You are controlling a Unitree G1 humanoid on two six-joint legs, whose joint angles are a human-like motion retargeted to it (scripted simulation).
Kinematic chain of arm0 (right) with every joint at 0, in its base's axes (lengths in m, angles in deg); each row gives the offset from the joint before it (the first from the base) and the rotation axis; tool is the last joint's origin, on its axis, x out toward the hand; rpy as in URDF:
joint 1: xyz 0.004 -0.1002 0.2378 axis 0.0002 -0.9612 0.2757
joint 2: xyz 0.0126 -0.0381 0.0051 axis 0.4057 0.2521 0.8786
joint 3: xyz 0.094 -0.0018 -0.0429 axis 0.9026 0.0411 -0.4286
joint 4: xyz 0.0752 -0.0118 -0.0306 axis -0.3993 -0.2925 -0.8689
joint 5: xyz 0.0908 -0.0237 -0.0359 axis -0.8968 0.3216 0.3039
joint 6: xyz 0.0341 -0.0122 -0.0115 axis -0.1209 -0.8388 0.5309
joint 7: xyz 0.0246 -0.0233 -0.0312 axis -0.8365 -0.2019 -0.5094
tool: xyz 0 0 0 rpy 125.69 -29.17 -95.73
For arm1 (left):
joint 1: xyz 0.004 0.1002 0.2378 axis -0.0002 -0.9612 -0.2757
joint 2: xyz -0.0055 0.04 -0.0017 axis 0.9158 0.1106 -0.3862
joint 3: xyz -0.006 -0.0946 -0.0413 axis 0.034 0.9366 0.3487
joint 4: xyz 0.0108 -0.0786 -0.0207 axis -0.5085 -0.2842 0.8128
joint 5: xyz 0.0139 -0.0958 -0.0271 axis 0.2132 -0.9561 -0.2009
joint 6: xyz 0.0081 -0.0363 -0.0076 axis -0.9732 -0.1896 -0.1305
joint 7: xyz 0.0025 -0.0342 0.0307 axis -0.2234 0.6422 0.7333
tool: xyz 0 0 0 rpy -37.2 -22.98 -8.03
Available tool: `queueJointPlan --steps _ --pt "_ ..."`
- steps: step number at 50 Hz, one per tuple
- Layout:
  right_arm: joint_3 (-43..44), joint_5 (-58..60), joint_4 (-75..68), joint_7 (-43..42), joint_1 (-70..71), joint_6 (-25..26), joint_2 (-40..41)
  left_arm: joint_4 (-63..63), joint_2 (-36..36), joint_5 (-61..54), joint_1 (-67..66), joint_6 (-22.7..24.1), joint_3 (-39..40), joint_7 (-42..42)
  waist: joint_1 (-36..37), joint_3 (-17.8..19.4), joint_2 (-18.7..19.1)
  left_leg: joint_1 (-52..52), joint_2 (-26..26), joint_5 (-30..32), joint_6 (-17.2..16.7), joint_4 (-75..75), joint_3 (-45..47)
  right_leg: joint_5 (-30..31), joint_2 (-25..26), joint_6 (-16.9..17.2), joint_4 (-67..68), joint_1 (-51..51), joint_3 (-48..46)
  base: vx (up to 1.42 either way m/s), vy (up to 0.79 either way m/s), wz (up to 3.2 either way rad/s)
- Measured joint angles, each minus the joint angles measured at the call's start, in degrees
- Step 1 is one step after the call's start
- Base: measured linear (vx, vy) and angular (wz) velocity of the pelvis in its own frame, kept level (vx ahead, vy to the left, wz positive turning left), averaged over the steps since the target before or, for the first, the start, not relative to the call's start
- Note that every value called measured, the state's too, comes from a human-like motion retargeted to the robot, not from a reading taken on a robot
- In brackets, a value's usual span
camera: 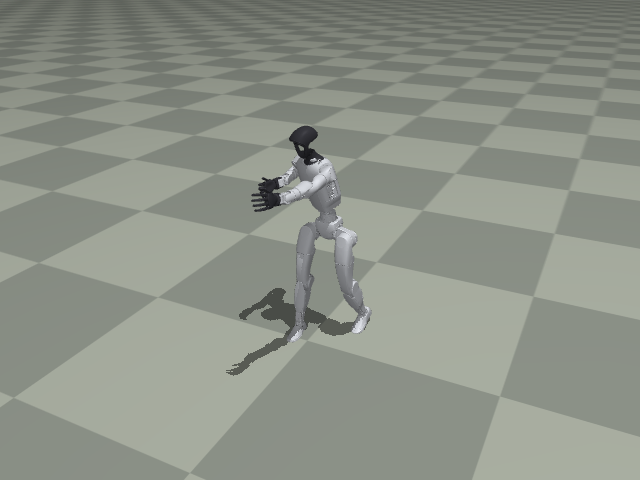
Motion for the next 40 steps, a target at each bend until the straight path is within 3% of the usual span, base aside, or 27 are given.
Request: queueJointPlan --steps 2,4,7,10,14,18,20,23,25,29,32,34,37,40 --pt "-1.77 -1.96 0.51 -0.7 2.58 0.07 -1.82 0.76 0.14 -0.36 2.19 -0.59 -2.23 -0.5 1.62 0.99 0.69 -4.71 -0.3 -0.6 2.11 14.63 -1.76 -1.75 1.04 -2.7 3.63 1.47 1.45 0.79 -0.04 -0.01" --pt "-4.07 -3.28 0.48 -1.57 6.78 -0.37 -3.4 0.89 -0.18 -0.06 5.87 -1.59 -4.92 -1.28 4.22 2.39 1.83 -10.22 0.56 -3.01 3.18 28.08 -2.85 -8.28 3.07 -5.39 11.94 1.21 1.28 0.76 -0.01 -0.2" --pt "-7.62 -3.11 0.13 -2.85 12.73 -1.2 -5.24 0.71 -2.2 0.79 10.39 -2.5 -7.43 -1.97 8.29 3.23 1.87 -16.6 2.31 -7.46 4.66 37.08 -1.61 -16.25 3.88 -6.03 20.73 2.12 0.59 0.78 0.01 -0.1" --pt "-11.46 -2.63 -1.17 -4.11 17.31 -2.02 -6.2 0.39 -6.1 1.16 12.52 -2.19 -7.94 -1.05 11.36 1.65 -0.02 -20.53 2.74 -8.16 4.38 30.14 0.77 -16.49 1.72 -4.14 18.87 6.25 -0.39 0.82 0.02 0.21" --pt "-13.94 -2.57 -1.48 -3.88 16.09 -2.56 -6.23 0.99 -11.2 1.35 10.81 -0.67 -7.22 0.77 13.59 -2.36 -3.46 -18.63 1.37 -2.96 0.43 2.81 2.8 -10.02 -1.07 -1.12 13.09 12.32 -0.8 0.87 0.03 0.31" --pt "-12.11 -0.45 -2.02 -2.41 11.08 -3.0 -6.44 0.58 -12.82 3.01 8.1 0.22 -5.54 1.0 13.97 -4.05 -2.98 -12.67 2.38 4.04 -3.16 -16.57 -0.77 -5.57 3.19 -1.03 24.15 12.73 2.21 0.88 0.1 -0.08" --pt "-8.37 1.38 -3.01 -3.04 8.4 -2.71 -6.2 -0.56 -12.49 3.95 8.8 -0.5 -5.3 1.53 13.42 -3.78 -3.23 -11.93 2.0 6.05 -1.4 -15.2 -3.7 -6.03 6.1 -1.23 38.77 7.95 3.54 0.81 0.11 -0.11" --pt "0.92 2.34 -4.55 -5.68 3.21 -2.65 -3.6 -2.91 -11.02 4.96 12.7 -2.54 -5.91 2.61 10.97 -1.59 -5.37 -13.82 0.45 -1.93 2.48 -1.23 -4.02 -11.77 5.84 -1.54 56.98 -0.72 1.41 0.77 0.08 0.09" --pt "6.3 2.17 -5.03 -6.36 -0.85 -2.95 -0.51 -4.27 -9.45 5.63 13.97 -3.58 -6.09 2.53 8.94 -0.44 -6.01 -13.39 0.82 -7.68 2.52 4.98 -3.13 -15.15 4.06 -3.04 60.89 -5.48 -1.47 0.77 0.07 -0.03" --pt "15.74 1.3 -3.85 -2.48 -7.98 -2.52 4.27 -4.66 -4.23 5.9 10.82 -3.29 -3.06 0.93 3.61 -1.14 -2.92 -9.23 2.42 -7.94 -1.37 1.59 -2.34 -13.16 1.82 -4.5 43.07 -10.36 -5.96 0.78 0.05 -0.03" --pt "18.43 0.53 -2.25 -0.58 -10.69 -2.2 3.44 -3.4 -0.23 4.19 4.46 -1.83 -0.31 0.73 -1.23 -2.08 -0.74 -3.42 2.18 -3.79 -3.18 -4.34 -3.03 -8.18 1.11 -1.94 17.69 -5.86 -5.77 0.86 -0.02 0.25" --pt "19.36 0.62 -0.83 0.02 -11.84 -1.67 2.31 -2.96 0.61 3.65 2.38 -1.76 0.48 0.75 -2.67 -1.6 -1.05 -0.7 0.84 -1.98 -2.28 -3.1 -3.96 -4.52 0.37 -0.08 6.95 -1.93 -3.52 0.87 -0.08 0.25" --pt "19.26 0.14 1.26 -0.07 -12.8 -0.77 0.34 -1.85 0.74 3.62 1.22 -2.34 0.39 0.55 -1.69 -0.51 -1.52 -1.63 -0.35 -1.02 0.42 9.23 -4.25 -2.79 0.38 -0.97 4.99 2.26 -0.9 0.82 -0.08 -0.09" --pt "16.15 -0.77 3.29 -1.89 -11.53 -1.34 -1.37 -0.36 0.53 4.18 1.91 -2.9 -0.87 0.26 1.39 1.29 -0.65 -7.08 1.44 -4.24 2.55 27.2 -2.1 -11.46 2.35 -3.94 15.31 3.16 -0.65 0.76 -0.04 -0.3"
